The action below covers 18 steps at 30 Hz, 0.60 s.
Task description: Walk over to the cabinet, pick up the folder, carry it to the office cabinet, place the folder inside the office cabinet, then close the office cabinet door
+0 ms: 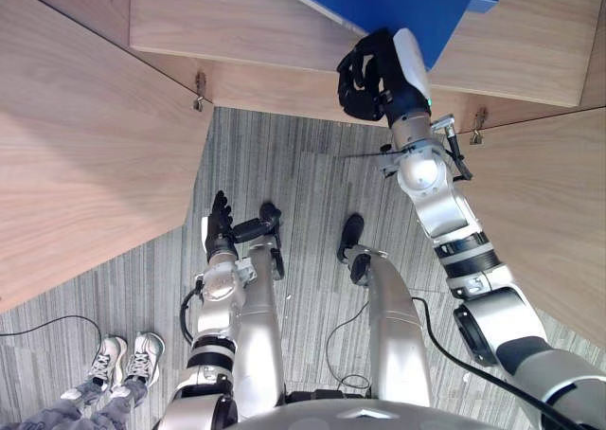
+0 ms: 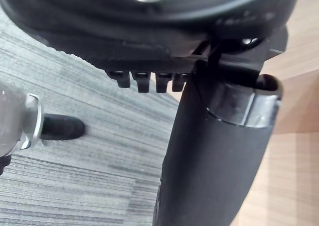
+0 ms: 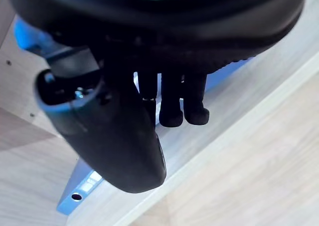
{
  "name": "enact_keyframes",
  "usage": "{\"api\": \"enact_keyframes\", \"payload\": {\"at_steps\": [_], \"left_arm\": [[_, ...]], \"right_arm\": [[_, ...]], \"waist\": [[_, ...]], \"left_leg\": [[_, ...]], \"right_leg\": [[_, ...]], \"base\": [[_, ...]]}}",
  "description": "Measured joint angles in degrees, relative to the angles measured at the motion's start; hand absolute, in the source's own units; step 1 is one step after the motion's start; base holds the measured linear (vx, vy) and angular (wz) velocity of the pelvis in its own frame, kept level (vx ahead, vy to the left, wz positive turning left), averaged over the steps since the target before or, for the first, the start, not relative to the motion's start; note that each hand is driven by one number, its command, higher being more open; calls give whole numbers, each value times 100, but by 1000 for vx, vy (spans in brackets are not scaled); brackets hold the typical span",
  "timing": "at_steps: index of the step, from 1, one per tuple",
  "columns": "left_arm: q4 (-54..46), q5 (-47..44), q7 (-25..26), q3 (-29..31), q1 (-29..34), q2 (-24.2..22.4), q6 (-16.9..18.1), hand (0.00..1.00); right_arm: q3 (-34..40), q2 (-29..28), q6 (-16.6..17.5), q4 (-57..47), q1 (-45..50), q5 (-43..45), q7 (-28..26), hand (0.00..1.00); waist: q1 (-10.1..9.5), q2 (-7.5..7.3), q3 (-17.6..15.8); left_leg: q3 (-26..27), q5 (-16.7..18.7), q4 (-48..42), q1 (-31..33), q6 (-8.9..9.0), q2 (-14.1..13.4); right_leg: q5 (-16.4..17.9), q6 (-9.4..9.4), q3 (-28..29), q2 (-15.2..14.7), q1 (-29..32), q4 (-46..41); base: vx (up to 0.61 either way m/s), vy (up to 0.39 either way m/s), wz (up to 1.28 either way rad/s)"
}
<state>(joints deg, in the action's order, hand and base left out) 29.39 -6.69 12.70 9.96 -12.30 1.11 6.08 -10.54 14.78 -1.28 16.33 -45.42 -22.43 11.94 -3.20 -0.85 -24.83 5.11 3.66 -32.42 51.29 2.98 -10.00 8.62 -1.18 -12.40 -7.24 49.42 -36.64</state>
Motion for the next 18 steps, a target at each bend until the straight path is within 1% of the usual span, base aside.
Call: {"api": "enact_keyframes", "payload": {"at_steps": [4, 7, 10, 18], "left_arm": [[0, -6, 76, 4, -53, 2, 11, 100], [3, -58, 91, 4, -54, -15, 11, 100], [6, -85, 113, 21, -62, -33, 11, 100], [90, -289, 194, 48, -277, -33, 13, 100]], "right_arm": [[295, -80, -70, 222, -410, 7, 221, 0], [459, -76, -101, 443, -711, 43, 269, 0], [515, -50, -153, 713, -988, 271, 375, 0], [719, 57, -268, 1405, -1740, 728, 439, 0]], "waist": [[1, 1, 0], [-6, 1, 0], [-11, 2, 0], [-12, 5, 2]], "left_leg": [[-28, -9, 1, 114, -13, 15], [-41, -26, -10, 184, -22, 40], [-46, -27, -7, 193, -22, 52], [-104, -28, -15, 319, -23, 62]], "right_leg": [[0, -1, -25, -19, 91, -14], [0, -1, -40, -43, 159, -19], [-1, 0, -52, -55, 156, -8], [-1, -1, -120, -66, 219, 1]], "base": [[2, 41, 4], [24, 41, 5], [29, 42, 3], [11, 27, 2]]}}
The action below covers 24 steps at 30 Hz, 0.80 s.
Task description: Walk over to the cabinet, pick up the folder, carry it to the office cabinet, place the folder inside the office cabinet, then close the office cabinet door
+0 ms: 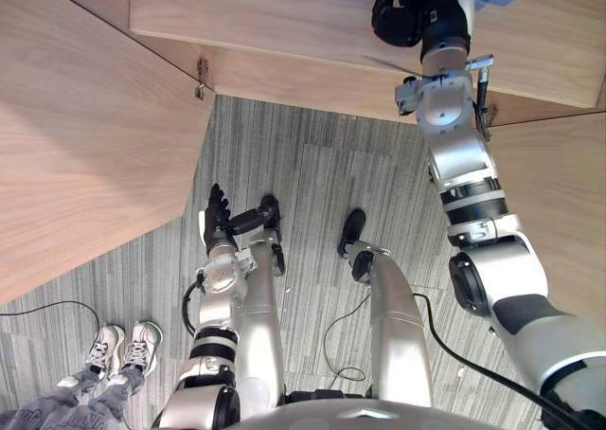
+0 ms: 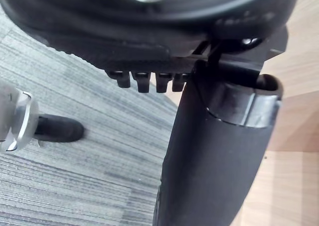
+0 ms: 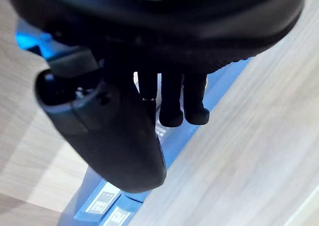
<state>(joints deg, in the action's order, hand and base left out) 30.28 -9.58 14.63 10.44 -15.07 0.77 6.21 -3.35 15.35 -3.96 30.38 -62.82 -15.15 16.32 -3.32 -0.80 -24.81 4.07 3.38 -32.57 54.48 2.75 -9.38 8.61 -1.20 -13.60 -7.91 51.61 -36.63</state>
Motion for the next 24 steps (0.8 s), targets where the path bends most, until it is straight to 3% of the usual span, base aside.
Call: {"api": "enact_keyframes", "payload": {"at_steps": [16, 19, 24], "left_arm": [[10, -123, 34, -3, -3, -123, 1, 100], [-34, -121, 16, -5, 21, -123, -2, 100], [-132, -101, -114, -7, 199, -90, -10, 100]], "right_arm": [[184, 28, -119, 272, -571, 467, 200, 0], [231, 30, -115, -432, 83, 704, 279, 0], [-42, -196, 301, -2174, 2312, 1091, 216, 0]], "waist": [[2, 86, 34], [8, 90, 32], [19, 93, 35]], "left_leg": [[-6, -35, -16, -5, 15, 31], [33, -25, -63, -135, 6, 8], [122, 140, -100, -620, -41, -19]], "right_leg": [[0, -2, -14, -30, -9, -22], [14, -3, -30, -29, -177, -24], [122, 24, 26, -32, -632, -59]], "base": [[6, 5, 0], [8, 12, 2], [-8, 12, -4]]}}
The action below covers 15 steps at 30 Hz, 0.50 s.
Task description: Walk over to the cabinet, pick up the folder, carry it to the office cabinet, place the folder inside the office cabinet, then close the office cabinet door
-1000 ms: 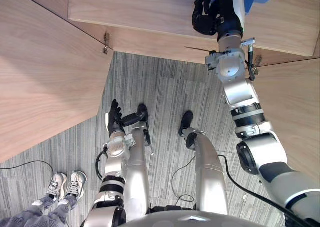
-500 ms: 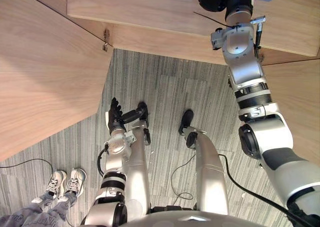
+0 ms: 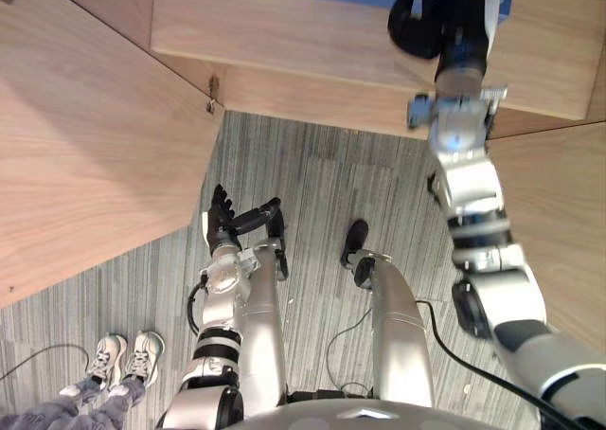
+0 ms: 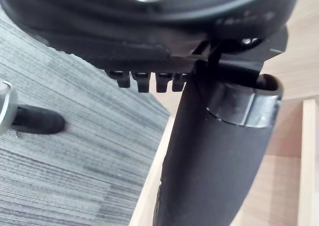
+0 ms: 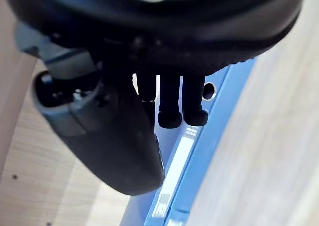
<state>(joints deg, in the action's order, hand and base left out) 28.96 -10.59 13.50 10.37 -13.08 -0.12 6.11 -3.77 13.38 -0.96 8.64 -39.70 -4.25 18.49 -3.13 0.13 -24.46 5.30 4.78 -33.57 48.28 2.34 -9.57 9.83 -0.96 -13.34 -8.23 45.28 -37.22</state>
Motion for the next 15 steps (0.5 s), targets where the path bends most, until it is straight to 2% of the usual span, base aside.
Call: {"api": "enact_keyframes", "payload": {"at_steps": [4, 5, 8, 10, 11, 13, 14, 15], "left_arm": [[13, 238, -175, -4, 406, -77, -65, 100], [23, 245, -192, -5, 462, -88, -73, 100], [173, 418, -242, -47, 699, -93, -113, 100], [384, 463, -302, -185, 956, -66, -122, 100], [446, 487, -316, -250, 1022, -41, -122, 100], [842, 648, -384, -409, 1231, 54, -116, 100], [910, 667, -386, -442, 1240, 70, -116, 100], [1218, 686, -423, -474, 1281, 124, -123, 100]], "right_arm": [[-472, -254, 246, -703, 1881, 207, -445, 0], [-503, -296, 254, -771, 2089, 212, -515, 0], [-594, -491, 446, -965, 2891, 210, -802, 0], [-626, -674, 686, -1060, 3595, 185, -1032, 0], [-623, -732, 734, -1058, 3763, 153, -1088, 0], [-618, -871, 974, -776, 4284, -60, -1240, 0], [-614, -880, 990, -704, 4317, -82, -1250, 0], [-581, -903, 1037, -129, 4365, -253, -1322, 0]], "waist": [[72, 103, 168], [75, 112, 228], [91, 116, 444], [115, 78, 722], [118, 56, 794], [211, 21, 1143], [223, 16, 1175], [320, 9, 1297]], "left_leg": [[110, 255, -39, -572, 15, -67], [123, 273, -32, -636, 28, -73], [205, 311, 116, -1128, 37, -92], [294, 331, 389, -1691, 50, -67], [331, 330, 495, -1851, 51, -52], [394, 272, 940, -2342, 96, 1], [400, 260, 991, -2395, 100, 5], [446, 168, 1304, -2688, 146, 12]], "right_leg": [[146, 66, 21, 19, -584, 73], [153, 62, 21, 24, -644, 94], [178, 103, 29, 62, -1124, 302], [182, 154, 80, 91, -1646, 599], [181, 166, 97, 94, -1782, 682], [98, 239, 133, 142, -2225, 1125], [77, 242, 133, 152, -2282, 1195], [-76, 274, 134, 220, -2599, 1599]], "base": [[21, 12, -6], [86, 7, -6], [124, 16, -7], [161, 31, -8], [174, 27, -12], [182, 17, -10], [230, 26, -8], [180, 25, -15]]}}
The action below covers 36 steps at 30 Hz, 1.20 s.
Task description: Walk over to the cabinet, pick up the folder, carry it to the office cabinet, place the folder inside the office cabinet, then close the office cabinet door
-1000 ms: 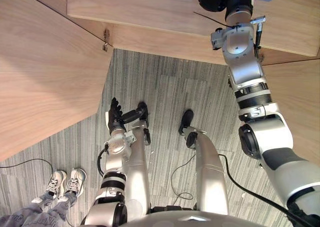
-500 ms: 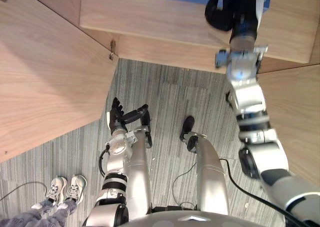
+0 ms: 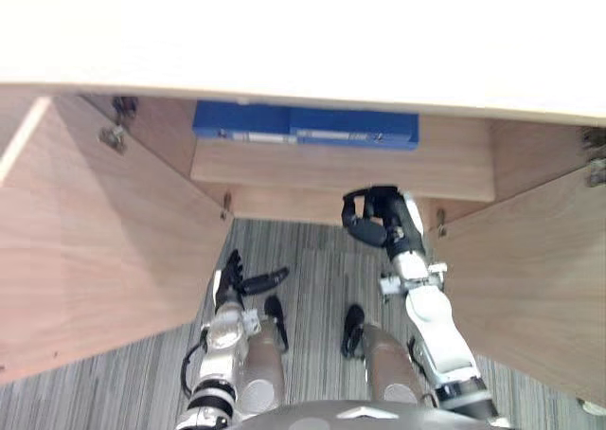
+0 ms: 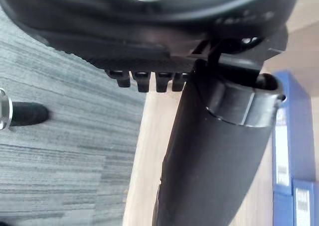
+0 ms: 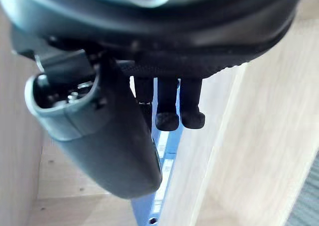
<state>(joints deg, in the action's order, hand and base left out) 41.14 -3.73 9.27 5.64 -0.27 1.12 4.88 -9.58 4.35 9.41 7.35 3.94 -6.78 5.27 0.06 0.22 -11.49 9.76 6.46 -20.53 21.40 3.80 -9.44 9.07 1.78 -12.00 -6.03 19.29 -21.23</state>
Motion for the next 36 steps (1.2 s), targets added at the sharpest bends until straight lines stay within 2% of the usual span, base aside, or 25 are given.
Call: {"api": "enact_keyframes", "payload": {"at_steps": [6, 9, 12, 13, 20, 22, 32, 36], "left_arm": [[397, 356, -64, -81, 185, 73, -38, 100], [628, 445, -71, -81, 273, 116, -40, 100], [833, 486, -91, -82, 326, 124, -40, 100], [922, 568, -98, -86, 340, 123, -43, 100], [1382, 671, -102, -85, 473, 126, -138, 100], [1451, 671, -96, -76, 509, 176, -175, 100], [1723, 667, -80, -64, 547, 232, -184, 100], [1757, 670, -81, -68, 542, 237, -182, 100]], "right_arm": [[632, -107, -285, 2374, 95, -727, -39, 0], [866, -111, -415, 3105, 194, -896, 17, 0], [1101, -162, -438, 3687, 191, -897, 86, 0], [1221, -192, -468, 3871, 191, -889, 165, 100], [1698, -271, -642, 4488, 126, -611, 382, 100], [1777, -286, -682, 4571, 130, -417, 437, 100], [2345, -379, -785, 4855, 99, 80, 508, 100], [2550, -385, -793, 4969, 69, 256, 530, 100]], "waist": [[44, 11, 123], [60, 71, 260], [104, 67, 393], [113, 56, 415], [133, -41, 550], [134, -62, 589], [141, -78, 776], [146, -88, 784]], "left_leg": [[268, -375, 1118, -1071, 51, 143], [383, -515, 1543, -1471, 59, 201], [389, -622, 1790, -1683, 46, 262], [390, -672, 1880, -1765, 29, 279], [471, -971, 2390, -2115, -81, 400], [475, -1034, 2559, -2273, -54, 440], [537, -980, 2588, -2408, -113, 591], [649, -886, 2579, -2543, -111, 617]], "right_leg": [[-495, 114, 146, 100, -983, 1174], [-660, 144, 201, 128, -1309, 1536], [-773, 148, 228, 146, -1498, 1757], [-834, 150, 232, 150, -1574, 1851], [-1070, 137, 389, 160, -1682, 2070], [-1124, 171, 430, 153, -1764, 2159], [-1237, 301, 613, 51, -1899, 2324], [-1270, 283, 727, 42, -2033, 2417]], "base": [[123, 36, -14], [71, 35, -15], [10, 10, -3], [0, 0, 0], [-110, 13, -10], [-140, 30, -11], [-41, 29, -7], [34, 9, -17]]}}
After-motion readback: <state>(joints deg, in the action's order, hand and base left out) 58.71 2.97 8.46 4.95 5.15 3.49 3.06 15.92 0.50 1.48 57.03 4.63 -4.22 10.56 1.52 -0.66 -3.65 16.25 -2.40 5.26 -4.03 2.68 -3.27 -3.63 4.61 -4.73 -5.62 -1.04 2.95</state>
